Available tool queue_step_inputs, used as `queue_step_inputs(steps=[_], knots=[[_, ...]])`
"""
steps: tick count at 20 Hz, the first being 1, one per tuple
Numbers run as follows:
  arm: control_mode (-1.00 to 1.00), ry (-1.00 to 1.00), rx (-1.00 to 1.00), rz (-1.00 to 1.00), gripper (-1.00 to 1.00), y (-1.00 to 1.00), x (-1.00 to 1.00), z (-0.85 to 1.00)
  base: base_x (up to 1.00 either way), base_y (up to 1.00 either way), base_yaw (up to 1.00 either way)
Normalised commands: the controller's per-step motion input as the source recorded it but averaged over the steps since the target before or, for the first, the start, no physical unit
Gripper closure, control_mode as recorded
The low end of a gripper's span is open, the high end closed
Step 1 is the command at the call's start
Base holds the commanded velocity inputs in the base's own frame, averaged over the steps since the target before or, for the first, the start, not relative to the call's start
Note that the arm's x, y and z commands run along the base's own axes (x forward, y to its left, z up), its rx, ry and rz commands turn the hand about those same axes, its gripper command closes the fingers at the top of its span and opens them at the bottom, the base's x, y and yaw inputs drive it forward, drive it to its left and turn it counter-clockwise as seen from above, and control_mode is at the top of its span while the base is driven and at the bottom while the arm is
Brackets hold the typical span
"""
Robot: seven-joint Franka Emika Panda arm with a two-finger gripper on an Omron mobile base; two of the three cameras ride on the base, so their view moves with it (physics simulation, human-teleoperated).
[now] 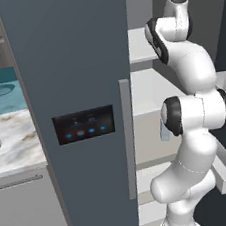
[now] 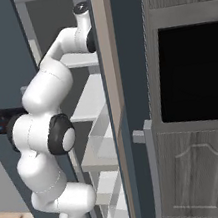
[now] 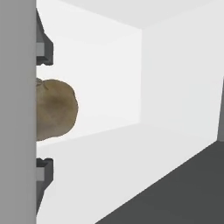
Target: Pick garlic from the fridge and place it on the plate on the counter.
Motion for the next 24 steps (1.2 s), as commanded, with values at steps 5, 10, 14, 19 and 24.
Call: queue_step_inputs(steps=[5,10,14,19,24], knots=[[-1.00,0.00,0.01,0.00,1.00,0.00,-0.12,-0.06,0.00,0.00,0.00],[-1.00,0.00,0.02,0.00,1.00,0.00,-0.05,-0.11,0.00,0.00,0.00],[-1.00,-0.04,0.00,0.00,1.00,0.01,-0.05,0.00,0.00,0.00,0.00],[-1.00,-0.28,-0.01,0.00,1.00,0.14,-0.22,0.08,0.00,0.00,0.00],[-1.00,-0.26,0.00,0.00,1.00,0.25,-0.45,0.01,0.00,0.00,0.00]])
